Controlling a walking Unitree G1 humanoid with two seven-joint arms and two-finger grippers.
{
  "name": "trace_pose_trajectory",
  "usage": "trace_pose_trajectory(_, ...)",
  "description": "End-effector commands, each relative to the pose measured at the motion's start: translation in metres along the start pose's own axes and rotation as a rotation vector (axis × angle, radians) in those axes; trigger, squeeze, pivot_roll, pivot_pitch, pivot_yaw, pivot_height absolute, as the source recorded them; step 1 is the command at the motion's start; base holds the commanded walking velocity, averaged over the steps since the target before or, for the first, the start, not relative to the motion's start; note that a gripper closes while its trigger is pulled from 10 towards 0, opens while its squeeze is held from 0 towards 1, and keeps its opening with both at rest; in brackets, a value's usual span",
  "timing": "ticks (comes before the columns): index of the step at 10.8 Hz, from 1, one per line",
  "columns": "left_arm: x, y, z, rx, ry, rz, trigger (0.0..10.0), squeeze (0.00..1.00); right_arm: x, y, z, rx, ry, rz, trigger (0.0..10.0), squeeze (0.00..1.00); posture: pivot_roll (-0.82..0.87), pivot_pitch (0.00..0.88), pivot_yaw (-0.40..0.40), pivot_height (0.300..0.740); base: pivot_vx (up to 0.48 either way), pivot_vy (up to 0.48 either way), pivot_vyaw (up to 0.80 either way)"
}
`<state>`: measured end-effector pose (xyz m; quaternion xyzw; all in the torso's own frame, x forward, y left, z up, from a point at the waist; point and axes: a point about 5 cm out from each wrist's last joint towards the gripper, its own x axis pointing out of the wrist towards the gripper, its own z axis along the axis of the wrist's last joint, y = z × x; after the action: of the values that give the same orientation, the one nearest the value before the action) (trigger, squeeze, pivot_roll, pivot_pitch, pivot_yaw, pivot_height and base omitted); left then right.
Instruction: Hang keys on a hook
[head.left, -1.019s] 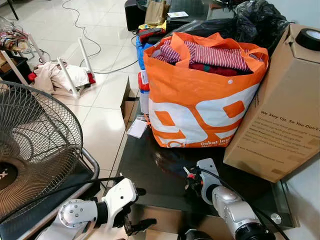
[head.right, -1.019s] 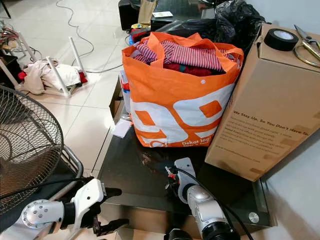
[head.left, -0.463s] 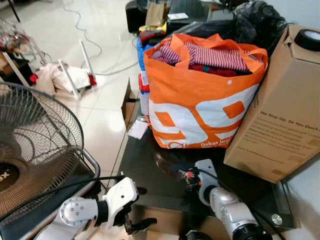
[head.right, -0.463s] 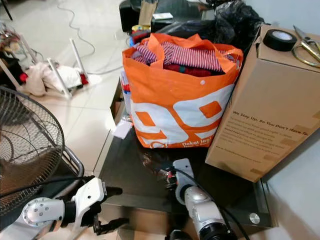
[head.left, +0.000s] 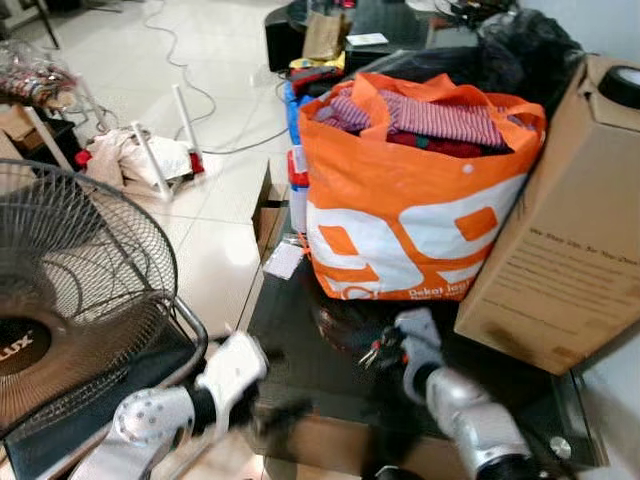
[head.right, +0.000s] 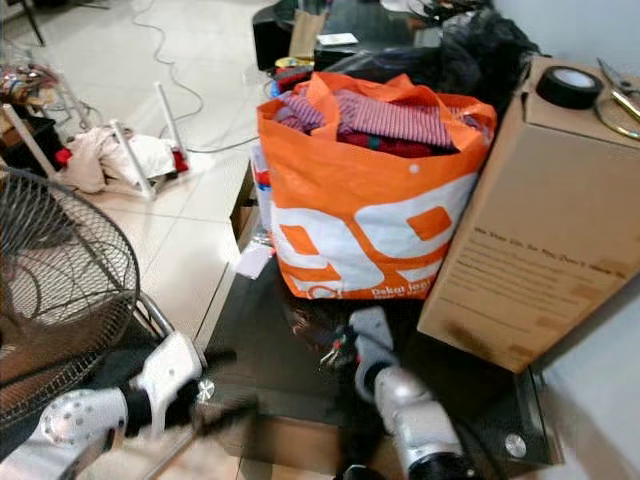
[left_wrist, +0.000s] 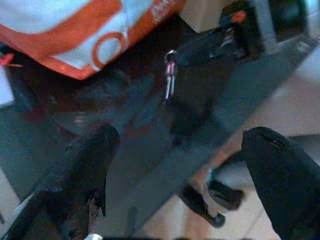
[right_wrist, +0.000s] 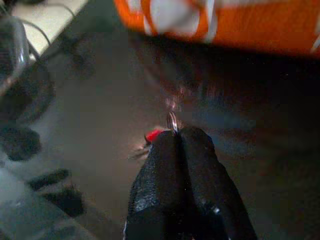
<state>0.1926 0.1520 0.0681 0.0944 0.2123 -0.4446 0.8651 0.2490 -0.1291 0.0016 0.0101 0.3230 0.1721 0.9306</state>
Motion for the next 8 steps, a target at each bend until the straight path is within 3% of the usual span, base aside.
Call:
trace_pose_trajectory(1,-0.001,0.006,0.004,-0.007,-0.028,0.052,10.0,0.0,-0.003,-0.003,0.009,0.008,-0.034,0.002,0.0,0.0,-0.02,0.0,0.003,0.74,0.0,0.0,0.0)
trace_pose_trajectory(2,0.0,0.01,0.01,-0.018,-0.067,0.096,10.0,0.0,-0.007,-0.006,0.021,0.012,-0.093,0.007,0.0,0.0,-0.01,0.0,-0.002,0.74,0.0,0.0,0.0)
trace_pose_trajectory(4,0.007,0.024,0.04,-0.094,-0.241,0.304,10.0,0.0,-0.028,-0.01,0.05,-0.019,-0.278,0.042,0.0,0.0,0.01,0.0,-0.009,0.74,0.0,0.0,0.0)
trace_pose_trajectory(6,0.0,0.031,0.053,-0.061,-0.305,0.444,10.0,0.0,-0.048,-0.016,0.069,-0.048,-0.376,-0.003,0.0,0.0,0.02,0.0,-0.027,0.74,0.0,0.0,0.0)
trace_pose_trajectory(7,-0.009,0.035,0.061,-0.022,-0.322,0.538,10.0,0.0,-0.064,-0.019,0.084,-0.039,-0.435,-0.046,5.4,0.0,0.04,0.0,-0.062,0.74,0.0,0.0,0.0)
trace_pose_trajectory(8,-0.013,0.038,0.063,-0.022,-0.317,0.59,10.0,0.0,-0.07,-0.019,0.094,-0.019,-0.469,-0.08,10.0,0.0,0.06,0.0,-0.075,0.74,0.0,0.0,0.0)
